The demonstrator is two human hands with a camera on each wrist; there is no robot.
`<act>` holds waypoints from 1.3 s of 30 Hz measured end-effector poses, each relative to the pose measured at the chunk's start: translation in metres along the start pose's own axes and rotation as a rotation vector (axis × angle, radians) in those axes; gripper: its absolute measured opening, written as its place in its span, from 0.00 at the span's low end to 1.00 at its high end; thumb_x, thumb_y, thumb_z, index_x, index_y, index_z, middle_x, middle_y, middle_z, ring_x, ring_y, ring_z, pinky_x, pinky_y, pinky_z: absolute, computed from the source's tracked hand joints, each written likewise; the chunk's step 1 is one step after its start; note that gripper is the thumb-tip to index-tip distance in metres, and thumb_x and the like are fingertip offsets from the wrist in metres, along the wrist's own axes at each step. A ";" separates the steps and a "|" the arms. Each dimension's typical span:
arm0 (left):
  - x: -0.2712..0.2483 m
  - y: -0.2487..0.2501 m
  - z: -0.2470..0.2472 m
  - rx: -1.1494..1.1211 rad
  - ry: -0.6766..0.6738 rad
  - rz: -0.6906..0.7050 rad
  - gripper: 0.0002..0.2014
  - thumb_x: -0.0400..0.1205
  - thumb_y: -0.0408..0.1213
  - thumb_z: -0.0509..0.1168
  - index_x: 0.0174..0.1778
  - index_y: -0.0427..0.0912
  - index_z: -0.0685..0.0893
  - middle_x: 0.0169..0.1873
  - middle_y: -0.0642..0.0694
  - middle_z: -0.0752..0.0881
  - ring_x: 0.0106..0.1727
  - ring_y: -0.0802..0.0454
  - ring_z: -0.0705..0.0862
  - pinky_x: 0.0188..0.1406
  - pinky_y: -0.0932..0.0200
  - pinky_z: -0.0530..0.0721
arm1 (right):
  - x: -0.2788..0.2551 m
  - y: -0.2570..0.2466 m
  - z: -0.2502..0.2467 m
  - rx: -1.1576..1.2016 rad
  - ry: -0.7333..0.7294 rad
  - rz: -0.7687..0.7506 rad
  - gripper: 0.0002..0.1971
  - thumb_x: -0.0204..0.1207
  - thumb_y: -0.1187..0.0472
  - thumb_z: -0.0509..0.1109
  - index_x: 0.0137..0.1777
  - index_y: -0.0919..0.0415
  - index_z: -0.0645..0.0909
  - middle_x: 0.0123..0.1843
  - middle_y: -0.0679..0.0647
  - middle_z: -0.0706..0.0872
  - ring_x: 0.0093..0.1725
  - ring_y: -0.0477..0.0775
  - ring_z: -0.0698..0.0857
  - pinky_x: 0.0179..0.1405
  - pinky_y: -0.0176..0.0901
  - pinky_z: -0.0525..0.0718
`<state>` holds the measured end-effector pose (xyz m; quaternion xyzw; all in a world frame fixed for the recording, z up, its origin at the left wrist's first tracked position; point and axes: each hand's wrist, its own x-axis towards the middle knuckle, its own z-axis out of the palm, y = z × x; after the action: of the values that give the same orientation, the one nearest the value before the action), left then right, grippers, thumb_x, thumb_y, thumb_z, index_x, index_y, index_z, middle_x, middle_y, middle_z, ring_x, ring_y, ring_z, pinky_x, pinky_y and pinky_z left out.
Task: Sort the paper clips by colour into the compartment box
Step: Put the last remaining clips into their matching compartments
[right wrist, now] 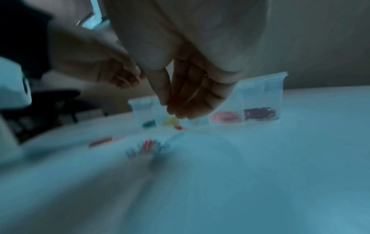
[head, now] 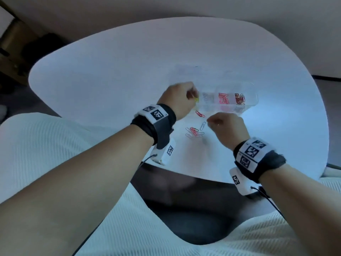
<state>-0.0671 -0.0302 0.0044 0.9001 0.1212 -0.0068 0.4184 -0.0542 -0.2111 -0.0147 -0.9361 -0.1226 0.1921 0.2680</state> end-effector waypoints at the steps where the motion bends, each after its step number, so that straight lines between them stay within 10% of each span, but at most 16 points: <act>1: -0.004 -0.004 0.006 0.039 -0.065 -0.020 0.09 0.76 0.31 0.63 0.43 0.49 0.85 0.44 0.53 0.86 0.47 0.52 0.84 0.50 0.60 0.82 | 0.000 0.002 0.007 -0.042 -0.024 -0.006 0.08 0.78 0.58 0.70 0.52 0.55 0.89 0.51 0.49 0.91 0.46 0.45 0.85 0.44 0.26 0.74; 8: -0.019 -0.038 0.026 0.183 -0.200 -0.157 0.10 0.78 0.32 0.63 0.48 0.50 0.86 0.49 0.52 0.88 0.50 0.49 0.85 0.53 0.58 0.83 | 0.010 -0.010 0.044 -0.214 -0.119 -0.003 0.11 0.75 0.53 0.73 0.54 0.56 0.88 0.50 0.57 0.90 0.50 0.59 0.86 0.50 0.45 0.85; 16: 0.004 -0.026 0.048 0.287 -0.336 0.101 0.23 0.82 0.22 0.57 0.71 0.43 0.79 0.71 0.44 0.79 0.73 0.47 0.76 0.74 0.56 0.70 | 0.008 -0.002 0.043 -0.169 -0.113 0.040 0.11 0.76 0.58 0.67 0.53 0.51 0.89 0.49 0.57 0.89 0.48 0.62 0.86 0.45 0.44 0.84; 21: 0.009 -0.030 0.066 0.529 -0.444 0.263 0.23 0.77 0.19 0.60 0.69 0.37 0.80 0.69 0.40 0.77 0.72 0.43 0.73 0.66 0.52 0.75 | 0.009 0.013 0.034 0.012 -0.081 0.053 0.07 0.76 0.60 0.69 0.46 0.54 0.89 0.43 0.50 0.90 0.45 0.52 0.86 0.44 0.39 0.80; 27: 0.011 -0.038 0.056 0.604 -0.400 0.152 0.13 0.85 0.35 0.58 0.61 0.43 0.85 0.62 0.45 0.84 0.63 0.48 0.81 0.54 0.62 0.75 | 0.008 0.025 0.027 0.310 -0.052 0.105 0.01 0.74 0.57 0.74 0.42 0.52 0.87 0.36 0.45 0.88 0.34 0.46 0.86 0.39 0.36 0.79; 39: -0.009 -0.046 0.028 0.274 -0.258 -0.082 0.13 0.83 0.36 0.66 0.63 0.44 0.86 0.60 0.44 0.87 0.62 0.46 0.83 0.63 0.58 0.79 | 0.002 0.015 0.021 0.642 -0.077 0.167 0.06 0.76 0.65 0.74 0.51 0.61 0.89 0.40 0.54 0.92 0.26 0.48 0.83 0.27 0.39 0.78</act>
<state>-0.0833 -0.0243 -0.0477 0.9347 0.1010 -0.1553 0.3034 -0.0590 -0.2132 -0.0397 -0.8026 0.0111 0.2776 0.5279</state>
